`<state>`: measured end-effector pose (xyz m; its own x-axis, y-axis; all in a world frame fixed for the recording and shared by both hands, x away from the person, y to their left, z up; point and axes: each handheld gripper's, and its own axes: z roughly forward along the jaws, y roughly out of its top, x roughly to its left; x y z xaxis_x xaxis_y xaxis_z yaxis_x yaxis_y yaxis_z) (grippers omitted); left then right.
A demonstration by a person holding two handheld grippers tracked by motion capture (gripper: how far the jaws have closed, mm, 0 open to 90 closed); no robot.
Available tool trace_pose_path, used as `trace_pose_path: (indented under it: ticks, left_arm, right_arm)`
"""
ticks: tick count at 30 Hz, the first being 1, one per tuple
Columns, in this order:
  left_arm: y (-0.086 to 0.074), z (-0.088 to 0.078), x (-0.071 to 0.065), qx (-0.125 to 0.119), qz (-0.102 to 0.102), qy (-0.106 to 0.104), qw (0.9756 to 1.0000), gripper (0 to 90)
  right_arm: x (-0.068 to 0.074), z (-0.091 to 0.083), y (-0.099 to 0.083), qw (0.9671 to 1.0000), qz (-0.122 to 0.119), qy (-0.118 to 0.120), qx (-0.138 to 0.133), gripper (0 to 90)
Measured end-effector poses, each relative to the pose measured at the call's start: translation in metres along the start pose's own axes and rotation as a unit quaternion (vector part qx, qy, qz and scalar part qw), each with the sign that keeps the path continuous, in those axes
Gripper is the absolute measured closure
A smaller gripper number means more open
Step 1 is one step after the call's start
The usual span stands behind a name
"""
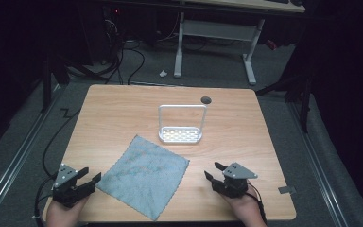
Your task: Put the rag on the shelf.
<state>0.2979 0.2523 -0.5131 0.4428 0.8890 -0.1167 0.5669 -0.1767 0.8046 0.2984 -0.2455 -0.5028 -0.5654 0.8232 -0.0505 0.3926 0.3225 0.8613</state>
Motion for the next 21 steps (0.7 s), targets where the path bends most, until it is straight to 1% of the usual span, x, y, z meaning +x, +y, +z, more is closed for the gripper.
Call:
trace_pose_path:
  ticks: [1, 2, 3, 5, 6, 7, 8, 9, 10, 11, 13, 14, 15, 16, 17, 19, 20, 21]
  left_arm:
    - [0.0, 0.0, 0.0, 0.0, 0.0, 0.0, 1.0, 43.2]
    - [-0.001, 0.006, -0.004, 0.016, 0.018, 0.006, 0.9997, 43.0]
    - [-0.002, 0.007, -0.006, 0.021, 0.028, 0.01, 0.9993, 42.7]
    - [-0.003, 0.009, -0.006, 0.019, 0.026, 0.008, 0.9994, 42.5]
    - [-0.003, 0.009, -0.006, 0.017, 0.025, 0.008, 0.9995, 42.5]
    - [-0.004, 0.01, -0.007, 0.015, 0.03, 0.011, 0.9994, 42.6]
    - [-0.004, 0.01, -0.007, 0.015, 0.03, 0.011, 0.9994, 42.6]
    - [-0.004, 0.01, -0.007, 0.014, 0.034, 0.013, 0.9993, 42.5]
    - [-0.005, 0.01, -0.008, 0.012, 0.035, 0.013, 0.9992, 42.5]
    - [-0.005, 0.01, -0.008, 0.006, 0.035, 0.011, 0.9993, 42.7]
    - [-0.005, 0.008, -0.01, -0.003, 0.038, 0.015, 0.9992, 42.7]
    - [-0.005, 0.008, -0.01, -0.003, 0.038, 0.015, 0.9992, 42.3]
    - [-0.006, 0.006, -0.01, -0.005, 0.035, 0.02, 0.9992, 42.3]
    - [-0.006, 0.006, -0.01, -0.005, 0.035, 0.02, 0.9992, 42.3]
    - [-0.007, 0.005, -0.01, -0.006, 0.03, 0.018, 0.9994, 42.3]
    - [-0.004, 0.002, -0.011, -0.007, 0.027, 0.018, 0.9995, 42.7]
    - [-0.001, 0.001, -0.011, -0.004, 0.026, 0.014, 0.9996, 43.6]
    - [0.004, 0.0, -0.013, 0.003, 0.031, 0.013, 0.9994, 44.7]
  right_arm:
    - [-0.004, 0.001, 0.0, 1.0, 0.006, -0.008, -0.001, 48.6]
    - [-0.007, 0.002, -0.001, 0.9998, 0.016, -0.009, 0.001, 49.9]
    - [-0.009, 0.004, -0.001, 0.9997, 0.019, -0.011, 0.004, 50.3]
    - [-0.008, 0.005, -0.003, 0.9998, 0.008, -0.012, 0.009, 50.7]
    - [-0.007, 0.005, -0.003, 0.9999, 0.009, -0.008, 0.011, 50.3]
    - [-0.007, 0.005, -0.003, 0.9999, 0.012, -0.004, 0.009, 50.4]
    - [-0.007, 0.005, -0.003, 0.9999, 0.012, -0.004, 0.009, 50.4]
    - [-0.004, 0.005, -0.001, 1.0, 0.009, 0.0, 0.003, 50.3]
    - [-0.004, 0.005, -0.001, 1.0, 0.009, 0.0, 0.003, 50.3]
    - [0.002, 0.007, 0.001, 1.0, 0.0, 0.004, 0.001, 49.4]
    - [0.007, 0.011, 0.002, 0.9999, -0.009, 0.006, 0.002, 49.1]
    - [0.007, 0.011, 0.002, 0.9999, -0.009, 0.006, 0.002, 49.1]
    - [0.012, 0.014, 0.004, 0.9998, -0.016, 0.012, 0.002, 48.0]
    - [0.012, 0.014, 0.004, 0.9998, -0.016, 0.012, 0.002, 48.0]
    - [0.014, 0.016, 0.004, 0.9997, -0.019, 0.012, 0.004, 47.9]
    - [0.019, 0.019, 0.005, 0.9995, -0.023, 0.019, 0.008, 48.4]
    - [0.019, 0.02, 0.005, 0.9994, -0.025, 0.021, 0.006, 49.9]
    - [0.02, 0.02, 0.006, 0.9993, -0.027, 0.025, 0.005, 51.4]
